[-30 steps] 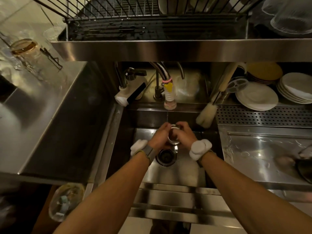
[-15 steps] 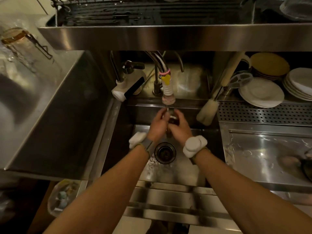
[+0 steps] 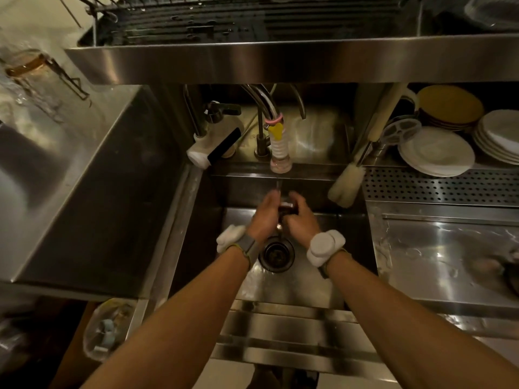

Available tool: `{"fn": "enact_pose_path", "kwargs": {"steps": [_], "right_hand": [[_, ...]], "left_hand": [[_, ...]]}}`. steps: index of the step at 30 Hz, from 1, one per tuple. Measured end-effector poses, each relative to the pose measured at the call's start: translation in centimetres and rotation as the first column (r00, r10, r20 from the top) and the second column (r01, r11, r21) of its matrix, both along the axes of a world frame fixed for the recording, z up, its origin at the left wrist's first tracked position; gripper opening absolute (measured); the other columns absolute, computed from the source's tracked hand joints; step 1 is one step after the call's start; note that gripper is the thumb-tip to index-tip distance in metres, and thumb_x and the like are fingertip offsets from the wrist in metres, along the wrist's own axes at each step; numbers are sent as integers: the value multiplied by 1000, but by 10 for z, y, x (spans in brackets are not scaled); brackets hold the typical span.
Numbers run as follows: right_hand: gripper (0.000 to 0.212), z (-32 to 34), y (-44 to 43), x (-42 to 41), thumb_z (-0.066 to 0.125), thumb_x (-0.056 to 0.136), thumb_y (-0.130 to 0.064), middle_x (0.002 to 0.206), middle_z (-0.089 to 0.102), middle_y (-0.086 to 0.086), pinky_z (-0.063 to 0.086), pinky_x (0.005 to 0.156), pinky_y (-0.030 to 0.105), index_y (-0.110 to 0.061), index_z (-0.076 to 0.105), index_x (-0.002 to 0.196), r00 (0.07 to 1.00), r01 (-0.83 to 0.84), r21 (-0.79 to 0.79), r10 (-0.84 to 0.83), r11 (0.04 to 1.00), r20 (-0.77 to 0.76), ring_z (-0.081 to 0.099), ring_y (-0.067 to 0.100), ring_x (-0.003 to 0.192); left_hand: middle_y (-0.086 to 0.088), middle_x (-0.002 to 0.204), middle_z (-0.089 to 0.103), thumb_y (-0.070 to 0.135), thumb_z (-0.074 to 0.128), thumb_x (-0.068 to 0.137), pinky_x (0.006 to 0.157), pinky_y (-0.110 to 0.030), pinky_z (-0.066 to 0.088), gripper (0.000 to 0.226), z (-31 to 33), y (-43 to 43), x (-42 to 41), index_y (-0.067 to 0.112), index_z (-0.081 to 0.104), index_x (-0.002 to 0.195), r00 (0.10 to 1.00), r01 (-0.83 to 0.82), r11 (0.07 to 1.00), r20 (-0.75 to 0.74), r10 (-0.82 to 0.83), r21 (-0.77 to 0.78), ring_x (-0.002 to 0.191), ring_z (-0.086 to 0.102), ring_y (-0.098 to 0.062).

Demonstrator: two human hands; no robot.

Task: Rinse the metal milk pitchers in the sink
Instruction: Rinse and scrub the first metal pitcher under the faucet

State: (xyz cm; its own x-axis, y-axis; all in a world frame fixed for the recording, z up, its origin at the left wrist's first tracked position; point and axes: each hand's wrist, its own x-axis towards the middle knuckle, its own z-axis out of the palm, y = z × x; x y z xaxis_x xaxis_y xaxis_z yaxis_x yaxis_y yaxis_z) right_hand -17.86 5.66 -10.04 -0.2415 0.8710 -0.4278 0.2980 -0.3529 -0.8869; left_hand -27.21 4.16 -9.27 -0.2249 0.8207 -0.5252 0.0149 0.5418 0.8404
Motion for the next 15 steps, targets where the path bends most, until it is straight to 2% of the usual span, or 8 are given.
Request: {"fn": "enact_pose_path", "kwargs": {"steps": [2, 3, 5, 7, 9, 11, 13, 15], "right_hand": [[44, -11, -6, 9, 53, 86, 1, 117, 59, 16, 49, 85, 37, -3, 52, 130, 946, -247, -132, 269, 960, 183, 57, 30, 110], [41, -12, -6, 10, 53, 86, 1, 117, 60, 17, 49, 88, 38, -2, 55, 126, 950, -235, -139, 258, 962, 179, 57, 34, 112], [55, -6, -4, 8, 51, 85, 2, 123, 56, 14, 47, 82, 32, -13, 44, 137, 998, -49, -133, 52, 990, 21, 55, 30, 111], [65, 3, 2, 2, 51, 84, 0, 132, 50, 11, 49, 80, 31, -24, 34, 142, 994, 84, -9, -84, 996, -76, 53, 23, 109], [62, 6, 1, -2, 52, 86, -4, 134, 48, 9, 51, 89, 37, -27, 35, 141, 990, 115, 66, -109, 991, -93, 52, 25, 115], [53, 4, -2, 3, 51, 88, -3, 133, 51, 12, 46, 93, 36, -16, 41, 138, 995, -61, -4, 61, 998, 80, 52, 29, 117], [40, -2, -10, 9, 48, 91, -2, 128, 56, 19, 45, 91, 35, -4, 50, 131, 933, -259, -177, 293, 950, 207, 54, 33, 116], [45, -1, -14, 12, 47, 90, 0, 126, 56, 14, 51, 85, 27, -8, 47, 135, 988, -119, -187, 135, 975, 80, 55, 29, 112]], "left_hand": [[-16, 130, 57, 53, 24, 98, 98, -53, 46, 60, -9, -21, 1, 10, 51, 129, 991, 62, 958, 127, -27, -279, 119, 55, -36], [-18, 127, 59, 57, 25, 96, 93, -52, 49, 64, -9, -22, 1, 9, 52, 128, 984, 54, 946, 179, 4, -320, 117, 57, -37], [-17, 123, 62, 57, 27, 95, 79, -40, 55, 62, -2, -9, -3, 11, 57, 123, 968, -53, 973, 229, 105, -223, 108, 63, -33], [-13, 117, 64, 53, 27, 97, 66, -26, 53, 49, 14, 4, -1, 20, 61, 110, 969, -145, 988, 196, 151, -47, 93, 65, -22], [-12, 122, 62, 48, 28, 99, 79, -29, 51, 40, 12, 3, 3, 25, 58, 111, 969, -172, 983, 191, 158, 62, 101, 63, -22], [-16, 125, 61, 52, 28, 98, 95, -40, 48, 49, -2, -10, 5, 18, 57, 119, 971, -94, 991, 212, 111, -92, 114, 59, -30], [-18, 121, 62, 62, 24, 94, 97, -48, 46, 66, -9, -24, 4, 11, 56, 122, 967, 66, 953, 256, 12, -296, 115, 58, -34], [-17, 123, 63, 64, 27, 92, 98, -48, 47, 70, -8, -19, 3, 9, 57, 124, 968, 45, 960, 249, 27, -276, 114, 60, -33]]}}
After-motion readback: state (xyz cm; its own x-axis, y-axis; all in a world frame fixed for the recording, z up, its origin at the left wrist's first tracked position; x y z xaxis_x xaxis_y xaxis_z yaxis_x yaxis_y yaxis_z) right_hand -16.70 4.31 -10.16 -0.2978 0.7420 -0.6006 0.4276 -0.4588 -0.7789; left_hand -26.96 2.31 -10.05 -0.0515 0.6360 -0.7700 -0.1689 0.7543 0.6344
